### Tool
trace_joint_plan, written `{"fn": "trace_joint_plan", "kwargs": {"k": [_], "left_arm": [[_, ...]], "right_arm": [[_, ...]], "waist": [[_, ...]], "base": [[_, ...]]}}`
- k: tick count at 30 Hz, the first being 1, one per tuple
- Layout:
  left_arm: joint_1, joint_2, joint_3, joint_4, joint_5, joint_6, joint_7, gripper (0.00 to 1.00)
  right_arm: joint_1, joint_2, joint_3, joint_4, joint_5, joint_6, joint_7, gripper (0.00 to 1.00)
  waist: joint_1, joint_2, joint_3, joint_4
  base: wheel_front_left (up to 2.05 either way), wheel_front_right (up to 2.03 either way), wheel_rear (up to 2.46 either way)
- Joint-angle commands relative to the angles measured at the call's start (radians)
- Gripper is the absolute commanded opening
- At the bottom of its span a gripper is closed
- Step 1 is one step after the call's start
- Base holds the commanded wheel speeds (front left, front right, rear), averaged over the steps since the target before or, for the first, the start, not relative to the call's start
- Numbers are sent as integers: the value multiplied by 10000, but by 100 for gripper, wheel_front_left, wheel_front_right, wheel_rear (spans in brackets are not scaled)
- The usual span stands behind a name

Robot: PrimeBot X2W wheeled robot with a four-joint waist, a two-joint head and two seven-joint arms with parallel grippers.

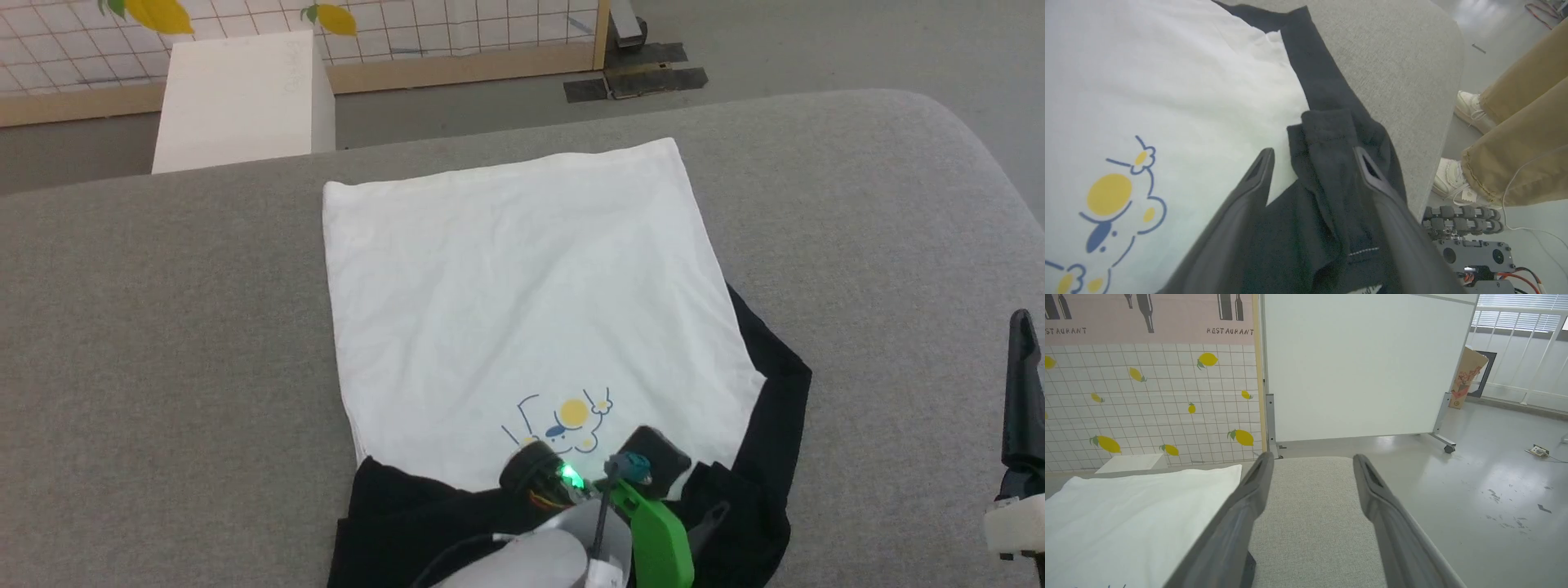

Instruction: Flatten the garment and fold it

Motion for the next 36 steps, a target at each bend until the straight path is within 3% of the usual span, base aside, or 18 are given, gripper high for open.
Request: {"fn": "trace_joint_plan", "kwargs": {"k": [1, 4, 8, 12, 16, 23, 27, 31, 36], "left_arm": [[-219, -38, 155, -256, -345, 72, -236, 100], [-309, -39, 657, -757, -977, 273, -672, 100], [-537, 146, 1988, -1532, -1433, 887, -1710, 100], [-506, 1183, 3172, -2721, -1348, 1630, -2615, 100], [58, 2565, 4128, -4223, -1071, 2544, -3023, 100], [2127, 4735, 5780, -6703, -674, 3908, -3399, 100], [3576, 5518, 6320, -7608, -127, 4430, -3475, 100], [4920, 5670, 6722, -8073, 330, 4627, -3494, 100], [6174, 5032, 7524, -8058, 812, 4544, -3498, 100]], "right_arm": [[-86, 7, -1, 5, -65, -13, 37, 100], [-12, 7, 15, 1, -24, -13, 53, 100], [108, 7, 4, 15, 20, -13, 60, 100], [269, 7, 32, 60, 88, -13, 65, 100], [403, 7, 57, 119, 143, -13, 46, 100], [546, 7, 221, 203, 290, -13, -33, 100], [615, 7, 384, 328, 418, -13, -110, 100], [765, 7, 565, 489, 470, -13, -174, 100], [892, 7, 650, 626, 500, -13, -216, 100]], "waist": [[1, -1, -167, 175], [1, -1, -338, 364], [1, -1, -574, 631], [1, -1, -793, 868], [1, -1, -959, 1037], [1, -1, -950, 1237], [1, -1, -854, 1264], [1, -1, -750, 1313], [1, -1, -625, 1361]], "base": [[0, 0, 0], [0, 0, 0], [0, 0, 0], [0, 0, 0], [0, 0, 0], [0, 0, 0], [0, 0, 0], [0, 0, 0], [0, 0, 0]]}}
